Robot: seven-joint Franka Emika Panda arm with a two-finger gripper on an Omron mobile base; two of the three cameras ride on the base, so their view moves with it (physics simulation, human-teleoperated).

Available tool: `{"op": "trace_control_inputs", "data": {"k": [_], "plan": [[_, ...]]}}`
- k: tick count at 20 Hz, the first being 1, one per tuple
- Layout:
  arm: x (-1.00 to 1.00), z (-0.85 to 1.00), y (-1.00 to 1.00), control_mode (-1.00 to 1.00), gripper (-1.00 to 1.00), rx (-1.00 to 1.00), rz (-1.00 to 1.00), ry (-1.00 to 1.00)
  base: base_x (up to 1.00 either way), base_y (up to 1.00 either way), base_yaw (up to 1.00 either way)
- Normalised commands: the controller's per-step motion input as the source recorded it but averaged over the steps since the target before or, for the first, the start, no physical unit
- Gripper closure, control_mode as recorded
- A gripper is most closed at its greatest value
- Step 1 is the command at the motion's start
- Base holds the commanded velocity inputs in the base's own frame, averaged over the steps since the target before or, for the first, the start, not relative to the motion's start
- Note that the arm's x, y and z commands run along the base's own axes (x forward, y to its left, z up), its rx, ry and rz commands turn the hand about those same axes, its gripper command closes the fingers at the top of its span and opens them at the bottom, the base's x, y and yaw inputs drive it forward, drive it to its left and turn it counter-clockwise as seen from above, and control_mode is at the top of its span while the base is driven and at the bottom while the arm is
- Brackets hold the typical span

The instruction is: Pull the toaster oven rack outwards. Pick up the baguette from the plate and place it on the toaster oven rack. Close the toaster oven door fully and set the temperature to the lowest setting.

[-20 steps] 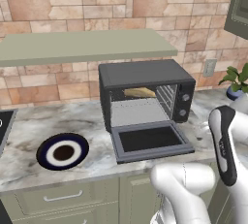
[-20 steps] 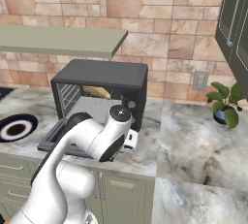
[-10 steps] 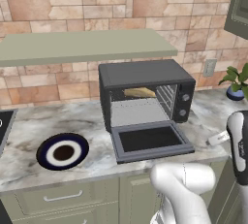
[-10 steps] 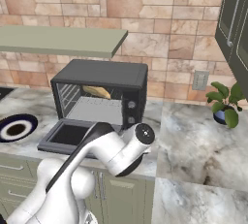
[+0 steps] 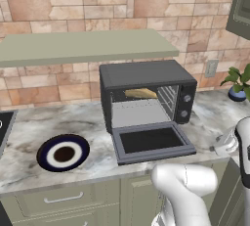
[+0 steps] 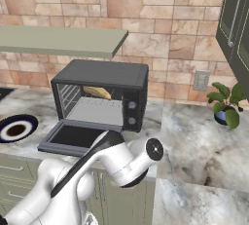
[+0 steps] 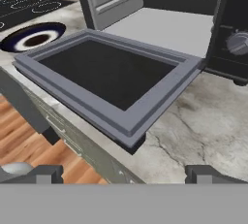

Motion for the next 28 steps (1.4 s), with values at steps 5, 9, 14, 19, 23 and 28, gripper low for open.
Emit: {"op": "trace_control_inputs", "data": {"k": [5, 9, 14, 19, 23, 28], "plan": [[0.00, -0.03, 0.00, -1.00, -1.00, 0.00, 0.02, -0.04, 0.00, 0.00, 0.00], [0.00, 0.00, 0.00, -1.00, -1.00, 0.00, 0.01, -0.08, 0.00, 0.00, 0.00], [-0.01, 0.00, 0.02, -1.00, -1.00, -0.01, 0.08, -0.16, 0.00, 0.00, 0.00], [0.00, 0.00, 0.11, -1.00, -1.00, -0.01, 0.12, -0.08, 0.00, 0.00, 0.00], [0.00, -0.01, 0.10, -1.00, -1.00, 0.00, 0.12, 0.00, 0.00, 0.00, 0.00], [0.01, -0.01, 0.06, -1.00, -1.00, 0.00, 0.11, 0.00, 0.00, 0.00, 0.00]]}}
